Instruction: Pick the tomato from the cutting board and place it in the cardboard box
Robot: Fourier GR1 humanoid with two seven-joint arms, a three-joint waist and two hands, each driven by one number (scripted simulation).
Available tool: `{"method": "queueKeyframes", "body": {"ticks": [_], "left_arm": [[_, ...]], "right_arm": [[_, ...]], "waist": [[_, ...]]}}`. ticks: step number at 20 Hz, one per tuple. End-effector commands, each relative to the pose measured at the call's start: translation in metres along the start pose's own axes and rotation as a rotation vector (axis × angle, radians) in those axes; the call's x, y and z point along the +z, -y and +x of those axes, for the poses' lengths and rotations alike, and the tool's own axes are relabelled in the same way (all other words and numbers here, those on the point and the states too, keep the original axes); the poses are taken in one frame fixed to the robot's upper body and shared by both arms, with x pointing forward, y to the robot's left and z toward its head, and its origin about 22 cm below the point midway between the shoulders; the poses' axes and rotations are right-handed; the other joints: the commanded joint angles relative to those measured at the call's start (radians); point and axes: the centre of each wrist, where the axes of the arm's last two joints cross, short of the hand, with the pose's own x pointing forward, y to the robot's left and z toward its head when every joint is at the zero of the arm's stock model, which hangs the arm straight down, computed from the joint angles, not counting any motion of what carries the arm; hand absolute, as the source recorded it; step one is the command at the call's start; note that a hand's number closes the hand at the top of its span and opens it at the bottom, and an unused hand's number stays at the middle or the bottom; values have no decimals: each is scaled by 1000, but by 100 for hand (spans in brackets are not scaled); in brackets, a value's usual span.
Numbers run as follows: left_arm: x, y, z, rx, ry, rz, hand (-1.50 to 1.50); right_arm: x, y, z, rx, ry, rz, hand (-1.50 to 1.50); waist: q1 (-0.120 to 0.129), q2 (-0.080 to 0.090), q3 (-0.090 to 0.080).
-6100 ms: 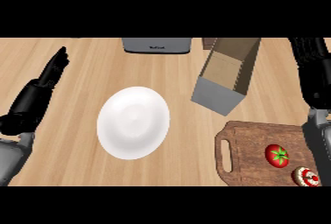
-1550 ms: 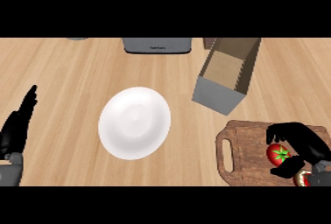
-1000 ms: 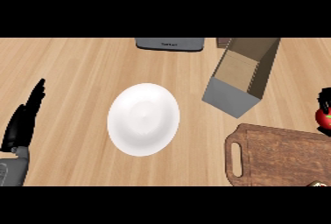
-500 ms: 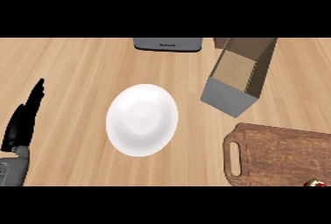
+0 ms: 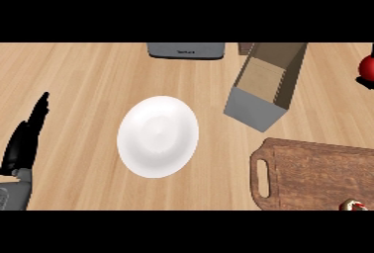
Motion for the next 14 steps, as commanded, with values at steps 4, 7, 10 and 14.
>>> {"method": "queueKeyframes", "body": {"ticks": [4, 7, 10, 14], "left_arm": [[-1, -1, 7, -7, 5, 13, 0], [-15, -7, -3, -9, -6, 34, 0], [6, -1, -12, -26, -5, 23, 0], [8, 1, -7, -6, 10, 4, 0]], "right_arm": [[-80, -13, 36, -203, 47, 42, 150], [-108, -25, 56, -244, 36, 48, 150], [-118, -37, 61, -318, -16, 57, 150], [-139, -58, 78, -334, -40, 95, 150]], "waist": [[-12, -5, -1], [-29, -6, -2], [-15, -5, -1], [-5, 1, -1]]}}
